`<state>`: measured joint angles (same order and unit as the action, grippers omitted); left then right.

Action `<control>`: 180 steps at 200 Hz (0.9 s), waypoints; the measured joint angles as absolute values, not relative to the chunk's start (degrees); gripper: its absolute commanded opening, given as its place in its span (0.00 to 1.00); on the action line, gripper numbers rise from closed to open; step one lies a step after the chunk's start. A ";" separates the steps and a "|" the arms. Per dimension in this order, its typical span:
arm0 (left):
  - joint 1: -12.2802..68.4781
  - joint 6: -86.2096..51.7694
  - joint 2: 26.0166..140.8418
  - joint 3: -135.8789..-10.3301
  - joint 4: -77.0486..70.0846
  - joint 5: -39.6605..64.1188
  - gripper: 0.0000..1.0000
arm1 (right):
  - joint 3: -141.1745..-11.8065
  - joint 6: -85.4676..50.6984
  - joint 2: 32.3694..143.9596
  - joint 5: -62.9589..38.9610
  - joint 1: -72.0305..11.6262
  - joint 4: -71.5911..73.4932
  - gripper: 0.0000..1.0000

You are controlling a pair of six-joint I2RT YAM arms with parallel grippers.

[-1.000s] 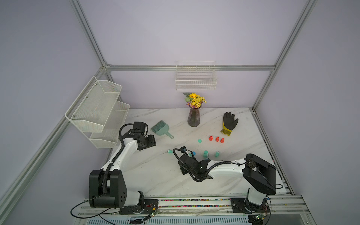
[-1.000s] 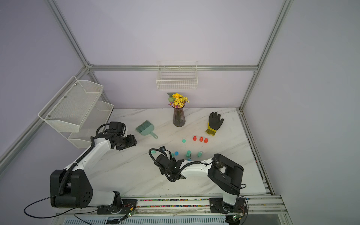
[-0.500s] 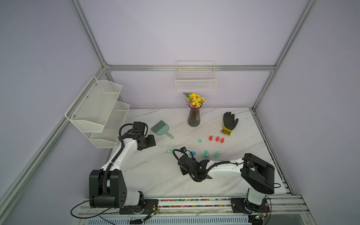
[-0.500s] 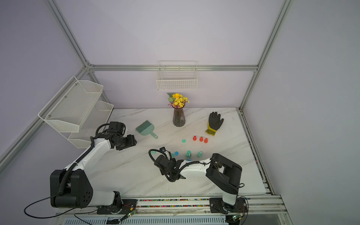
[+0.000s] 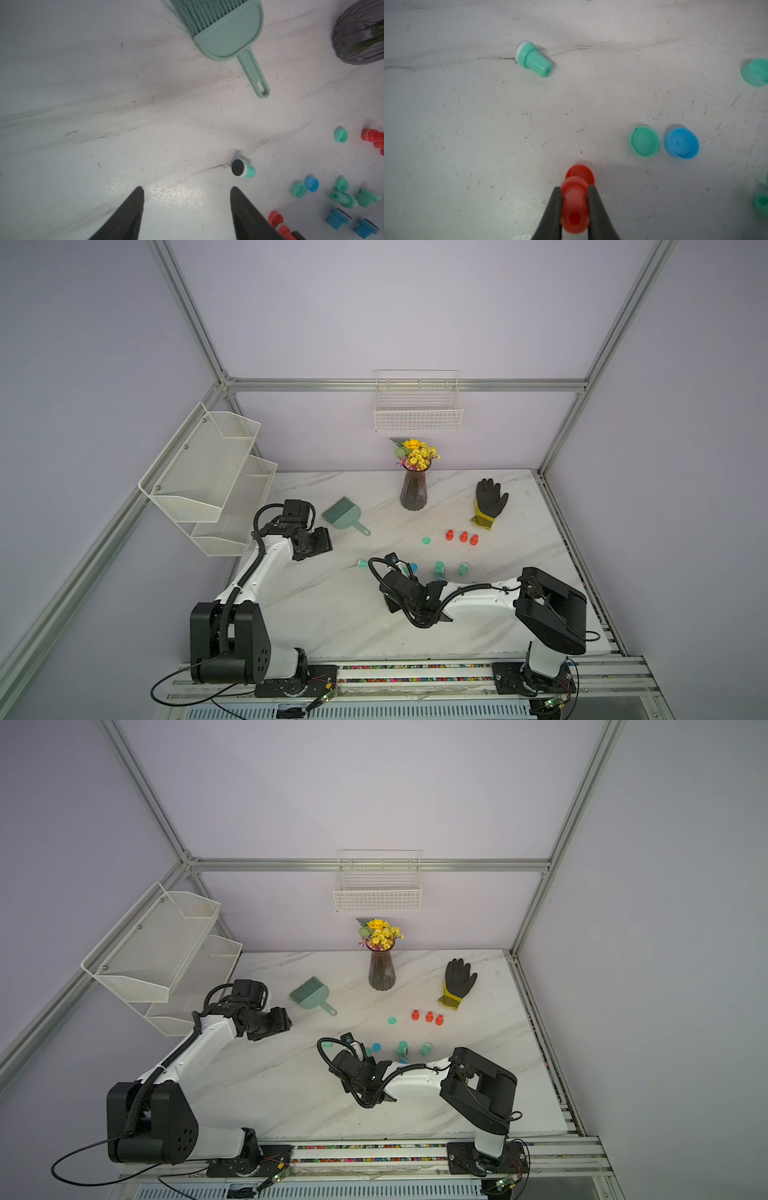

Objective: Close the stamp cap
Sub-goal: Close the cover of the stamp.

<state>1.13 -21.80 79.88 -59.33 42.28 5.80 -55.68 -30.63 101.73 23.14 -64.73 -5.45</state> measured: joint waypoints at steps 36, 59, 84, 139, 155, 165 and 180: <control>1.13 -21.78 79.88 -59.33 42.28 5.82 0.66 | -55.68 -30.44 101.34 23.22 -64.38 -4.58 0.00; 1.08 -21.78 79.88 -59.33 42.28 5.82 0.66 | -55.68 -30.33 101.45 23.07 -63.92 -3.95 0.00; 0.99 -21.78 79.88 -59.33 42.30 5.82 0.66 | -55.68 -30.35 102.37 22.94 -63.68 -3.55 0.00; 0.75 -21.69 79.88 -59.33 42.28 5.82 0.66 | -54.50 -30.61 102.72 22.57 -63.64 -3.18 0.00; 0.75 -21.67 79.88 -59.33 42.28 5.80 0.66 | -54.39 -30.76 102.69 22.52 -63.64 -3.01 0.00; 0.75 -21.67 79.88 -59.33 42.28 5.82 0.66 | -54.39 -30.81 102.69 22.52 -63.64 -3.01 0.00; 0.75 -21.67 79.88 -59.33 42.28 5.80 0.66 | -54.39 -30.83 102.69 22.52 -63.64 -3.05 0.00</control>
<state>0.75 -21.67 79.88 -59.33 42.28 5.80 -54.39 -30.83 102.69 22.52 -63.64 -3.05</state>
